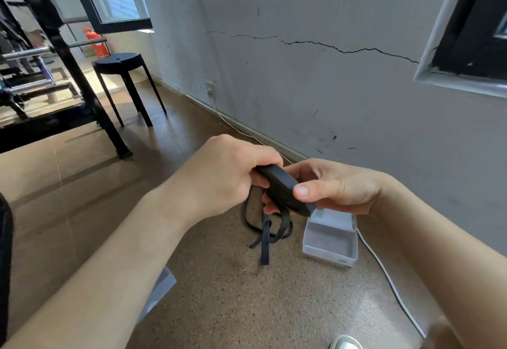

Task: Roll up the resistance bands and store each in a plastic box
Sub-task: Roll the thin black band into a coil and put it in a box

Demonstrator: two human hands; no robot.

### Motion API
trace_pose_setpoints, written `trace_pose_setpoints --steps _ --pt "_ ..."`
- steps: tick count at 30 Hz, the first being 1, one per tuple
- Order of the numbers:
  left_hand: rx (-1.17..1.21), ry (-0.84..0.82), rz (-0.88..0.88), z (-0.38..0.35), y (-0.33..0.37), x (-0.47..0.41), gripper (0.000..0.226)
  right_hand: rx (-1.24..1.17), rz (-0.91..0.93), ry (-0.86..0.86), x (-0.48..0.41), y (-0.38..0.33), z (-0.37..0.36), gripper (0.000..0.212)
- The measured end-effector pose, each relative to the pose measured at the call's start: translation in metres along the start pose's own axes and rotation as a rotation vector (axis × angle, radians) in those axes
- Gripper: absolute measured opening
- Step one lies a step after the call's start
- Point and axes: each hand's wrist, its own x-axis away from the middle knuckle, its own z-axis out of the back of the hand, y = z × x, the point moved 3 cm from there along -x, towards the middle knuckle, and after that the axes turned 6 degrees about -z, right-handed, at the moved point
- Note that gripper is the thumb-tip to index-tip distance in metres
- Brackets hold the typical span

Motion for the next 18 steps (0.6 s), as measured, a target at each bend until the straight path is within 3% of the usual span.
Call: trace_pose_setpoints --steps 4,6,8,9,12,14,16,18 --pt "0.348 0.038 0.135 -0.009 -0.005 -0.013 0.031 -0.033 0.050 0.136 0.015 0.001 0.009 0.094" --pt "0.584 0.163 0.306 -0.030 -0.025 -0.013 0.051 -0.105 0.093 0.195 0.020 0.002 0.014 0.097" --pt "0.654 0.226 0.501 -0.077 -0.050 -0.006 0.067 -0.237 0.148 0.240 0.024 0.002 0.021 0.103" --pt "0.606 0.160 0.592 -0.112 -0.060 0.001 0.069 -0.314 0.190 0.253 0.025 0.001 0.024 0.104" --pt "0.442 -0.297 0.777 -0.236 -0.070 0.025 0.077 -0.488 0.348 0.253 0.027 -0.008 0.028 0.096" --pt "0.457 -0.362 0.851 -0.292 -0.074 0.034 0.062 -0.571 0.418 0.241 0.029 -0.012 0.031 0.093" --pt "0.425 -0.284 0.885 -0.310 -0.089 0.035 0.024 -0.582 0.423 0.282 0.031 -0.010 0.038 0.096" --pt "0.331 -0.181 0.915 -0.302 -0.117 0.030 0.021 -0.539 0.372 0.393 0.032 -0.006 0.048 0.096"
